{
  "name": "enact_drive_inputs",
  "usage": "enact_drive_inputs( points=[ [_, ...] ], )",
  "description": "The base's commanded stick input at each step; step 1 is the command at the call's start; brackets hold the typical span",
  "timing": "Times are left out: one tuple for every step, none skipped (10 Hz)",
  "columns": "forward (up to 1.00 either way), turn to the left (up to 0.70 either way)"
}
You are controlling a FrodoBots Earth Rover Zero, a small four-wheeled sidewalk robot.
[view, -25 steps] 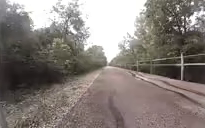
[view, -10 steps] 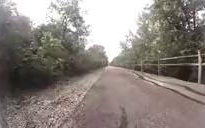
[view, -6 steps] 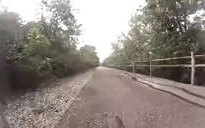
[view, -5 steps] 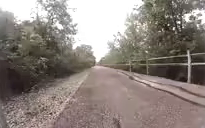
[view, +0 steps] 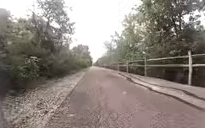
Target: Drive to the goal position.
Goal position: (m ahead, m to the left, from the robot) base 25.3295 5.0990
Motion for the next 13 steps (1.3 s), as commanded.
enact_drive_inputs(
  points=[
    [0.70,0.00],
    [0.70,0.00],
    [0.70,0.00],
    [0.70,0.00],
    [0.70,0.01],
    [0.70,0.03],
    [0.70,0.06],
    [0.70,0.10],
    [0.70,0.09],
    [0.70,0.04],
    [0.70,0.02],
    [0.70,0.01],
    [0.70,0.00]
  ],
)
